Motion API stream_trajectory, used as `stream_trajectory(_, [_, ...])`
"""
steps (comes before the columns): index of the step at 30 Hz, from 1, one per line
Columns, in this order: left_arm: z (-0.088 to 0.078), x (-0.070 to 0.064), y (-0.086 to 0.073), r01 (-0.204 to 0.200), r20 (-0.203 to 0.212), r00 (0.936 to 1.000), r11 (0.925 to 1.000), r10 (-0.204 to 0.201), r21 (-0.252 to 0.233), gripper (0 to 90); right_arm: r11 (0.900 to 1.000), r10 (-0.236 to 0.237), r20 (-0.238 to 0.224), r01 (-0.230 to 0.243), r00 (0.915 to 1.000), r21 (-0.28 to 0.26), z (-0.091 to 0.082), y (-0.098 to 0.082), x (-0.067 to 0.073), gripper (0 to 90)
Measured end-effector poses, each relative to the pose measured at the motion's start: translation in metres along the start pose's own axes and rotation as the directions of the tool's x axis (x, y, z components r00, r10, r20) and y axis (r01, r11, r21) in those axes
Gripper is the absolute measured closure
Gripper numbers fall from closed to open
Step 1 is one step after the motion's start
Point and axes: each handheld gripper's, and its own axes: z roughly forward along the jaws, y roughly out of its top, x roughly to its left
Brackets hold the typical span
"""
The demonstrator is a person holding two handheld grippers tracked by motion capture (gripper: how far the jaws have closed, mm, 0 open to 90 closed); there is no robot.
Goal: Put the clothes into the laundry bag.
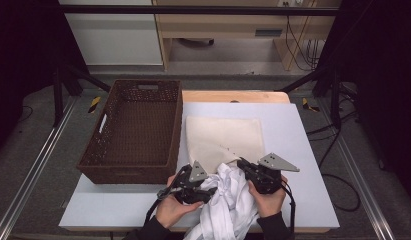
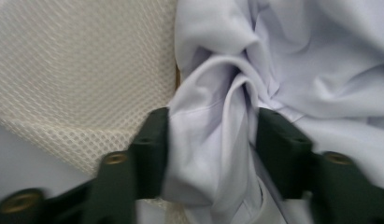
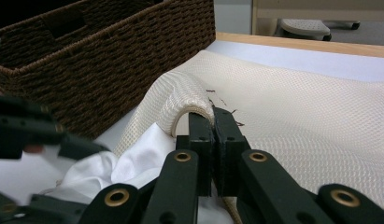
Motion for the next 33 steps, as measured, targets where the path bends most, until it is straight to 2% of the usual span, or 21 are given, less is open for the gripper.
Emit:
stream_trajectory(1, [0.002, -0.002, -0.001, 0.001, 0.025, 0.9997, 1.0, -0.001, 0.008, 62.6, 1.0, -0.002, 0.001, 0.002, 1.0, 0.002, 0.0, 0.0, 0.0, 87.9])
stream_trajectory(2, [0.004, -0.004, -0.002, 0.002, 0.035, 0.9994, 1.0, -0.002, -0.005, 69.4, 1.0, -0.003, 0.002, 0.003, 1.0, 0.003, 0.001, 0.0, 0.0, 87.8])
stream_trajectory(3, [0.004, -0.007, -0.002, -0.01, 0.042, 0.999, 0.9999, 0.011, -0.012, 75.8, 1.0, -0.003, 0.003, 0.003, 1.0, 0.004, 0.001, 0.0, 0.0, 87.9])
stream_trajectory(5, [0.002, -0.014, 0.0, -0.028, 0.057, 0.9979, 0.9987, 0.031, -0.043, 81.5, 1.0, -0.001, 0.002, 0.001, 1.0, 0.0, 0.002, -0.001, 0.0, 87.9])
stream_trajectory(9, [0.002, -0.019, 0.008, -0.041, 0.085, 0.9952, 0.9955, 0.048, -0.085, 82.6, 1.0, 0.005, -0.003, -0.005, 1.0, -0.002, 0.003, -0.002, 0.0, 88.0])
stream_trajectory(12, [0.012, -0.02, 0.014, -0.038, 0.095, 0.9944, 0.9946, 0.047, -0.097, 82.6, 1.0, 0.001, -0.007, -0.001, 1.0, -0.006, 0.003, -0.002, 0.002, 88.0])
stream_trajectory(14, [0.021, -0.019, 0.019, -0.047, 0.083, 0.995, 0.9943, 0.055, -0.096, 82.7, 1.0, 0.006, -0.013, -0.006, 0.9999, -0.009, 0.004, -0.002, 0.002, 88.0])
stream_trajectory(17, [0.034, -0.015, 0.023, -0.053, 0.06, 0.9966, 0.9964, 0.057, -0.066, 82.8, 1.0, 0.007, -0.023, -0.007, 0.9997, -0.014, 0.003, -0.001, 0.003, 88.0])
stream_trajectory(19, [0.044, -0.012, 0.025, -0.07, 0.003, 0.9976, 0.9976, 0.07, -0.003, 82.8, 1.0, 0.001, -0.028, -0.002, 0.9996, -0.025, 0.001, 0.0, 0.003, 88.0])
stream_trajectory(21, [0.049, -0.007, 0.024, -0.06, -0.015, 0.998, 0.9981, 0.061, 0.014, 82.4, 0.999, 0.002, -0.037, -0.003, 0.9993, -0.037, -0.001, 0.001, 0.003, 88.0])
stream_trajectory(24, [0.048, 0.0, 0.022, -0.029, -0.004, 0.9996, 0.9996, 0.029, -0.005, 78.5, 0.999, -0.005, -0.031, 0.004, 0.9995, -0.038, -0.003, 0.003, 0.003, 88.0])
stream_trajectory(26, [0.044, -0.001, 0.02, -0.04, -0.01, 0.9992, 0.9988, 0.04, -0.027, 71.2, 0.999, 0.0, -0.027, -0.001, 0.9996, -0.033, -0.003, 0.002, 0.002, 88.0])
stream_trajectory(29, [0.032, -0.002, 0.018, -0.033, -0.008, 0.9994, 0.9978, 0.033, -0.057, 54.7, 1.0, -0.004, -0.02, 0.004, 0.9998, -0.023, -0.002, 0.001, 0.001, 87.9])
stream_trajectory(31, [0.021, -0.002, 0.018, -0.031, 0.009, 0.9995, 0.9971, 0.031, -0.07, 47.0, 1.0, -0.004, -0.019, 0.003, 0.9998, -0.02, -0.002, 0.001, 0.002, 87.8])
stream_trajectory(33, [0.009, -0.004, 0.017, -0.028, 0.048, 0.9983, 0.9968, 0.032, -0.075, 35.0, 1.0, -0.003, -0.018, 0.003, 0.9998, -0.019, -0.002, 0.001, 0.002, 87.8])
